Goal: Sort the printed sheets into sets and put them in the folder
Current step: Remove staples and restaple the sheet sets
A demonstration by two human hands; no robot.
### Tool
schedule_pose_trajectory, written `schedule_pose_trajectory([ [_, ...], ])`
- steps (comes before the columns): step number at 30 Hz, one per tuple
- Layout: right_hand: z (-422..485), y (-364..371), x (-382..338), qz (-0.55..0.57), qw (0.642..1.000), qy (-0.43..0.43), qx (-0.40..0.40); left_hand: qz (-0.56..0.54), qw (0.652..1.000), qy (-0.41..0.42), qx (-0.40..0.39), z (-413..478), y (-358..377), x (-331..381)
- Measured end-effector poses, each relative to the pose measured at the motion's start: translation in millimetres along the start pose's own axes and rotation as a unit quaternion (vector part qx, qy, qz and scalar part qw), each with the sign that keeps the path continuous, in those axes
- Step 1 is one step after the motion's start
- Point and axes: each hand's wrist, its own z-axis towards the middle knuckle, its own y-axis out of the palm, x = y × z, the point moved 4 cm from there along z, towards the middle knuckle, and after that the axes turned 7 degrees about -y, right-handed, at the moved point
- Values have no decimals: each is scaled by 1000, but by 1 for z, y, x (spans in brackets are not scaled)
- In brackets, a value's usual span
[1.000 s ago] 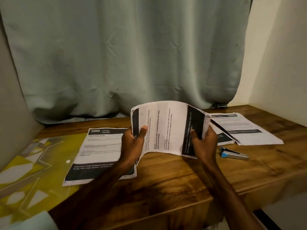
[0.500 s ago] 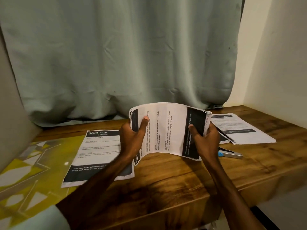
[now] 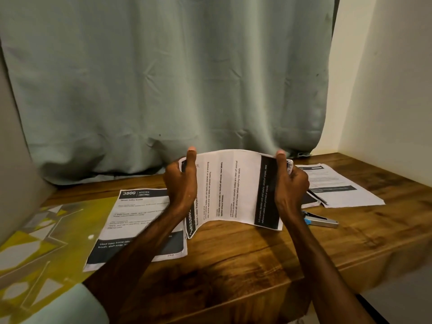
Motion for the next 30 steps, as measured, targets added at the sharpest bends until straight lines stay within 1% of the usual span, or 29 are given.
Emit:
schedule_pose_trajectory([
  [7,5,1,4,-9,1000,5,28,-3,1000,-13,10,2,-3,-1],
  [13,10,0,4,9,999,-3,37,8,1000,2,9,5,-5,-1],
  [16,12,0,3,19,999,-26,27,9,1000,1,8,5,-6,-1],
  [22,18,2,3,-30,991,-131,2,10,1000,2,3,7,-6,0],
  [26,19,2,9,-35,988,-147,-18,17,1000,-2,1,9,-7,1],
  [30,19,0,10,-17,990,-136,-20,19,1000,0,1,10,-5,2],
])
